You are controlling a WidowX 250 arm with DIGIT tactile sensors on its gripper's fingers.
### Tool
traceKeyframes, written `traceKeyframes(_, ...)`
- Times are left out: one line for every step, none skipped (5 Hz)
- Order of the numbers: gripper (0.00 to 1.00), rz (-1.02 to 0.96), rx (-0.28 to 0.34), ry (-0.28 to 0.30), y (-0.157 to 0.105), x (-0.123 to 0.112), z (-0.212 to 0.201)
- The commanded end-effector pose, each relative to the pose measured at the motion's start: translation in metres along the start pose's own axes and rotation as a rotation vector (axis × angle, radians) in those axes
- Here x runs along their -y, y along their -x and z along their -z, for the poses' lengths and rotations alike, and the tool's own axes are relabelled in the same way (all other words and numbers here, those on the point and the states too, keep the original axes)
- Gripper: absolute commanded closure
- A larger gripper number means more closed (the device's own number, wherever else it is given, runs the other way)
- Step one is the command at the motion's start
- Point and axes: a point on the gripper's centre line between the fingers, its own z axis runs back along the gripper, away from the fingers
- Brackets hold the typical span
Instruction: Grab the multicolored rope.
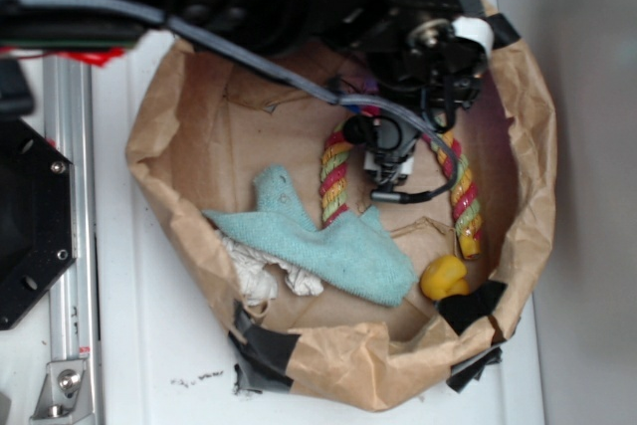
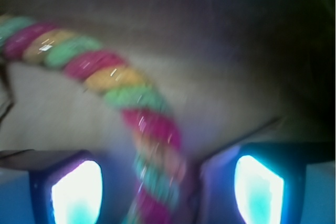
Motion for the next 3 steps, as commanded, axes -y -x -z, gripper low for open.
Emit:
traceKeyframes(0.81,0.103,-0.035,0.004,-0.034,0.016,0.025)
traceKeyframes(1.0,0.183,-0.055,-0.025,-0.027,0.035,0.026)
traceKeyframes(1.0,0.229,-0.033,-0.039,-0.021,0.045,0.019)
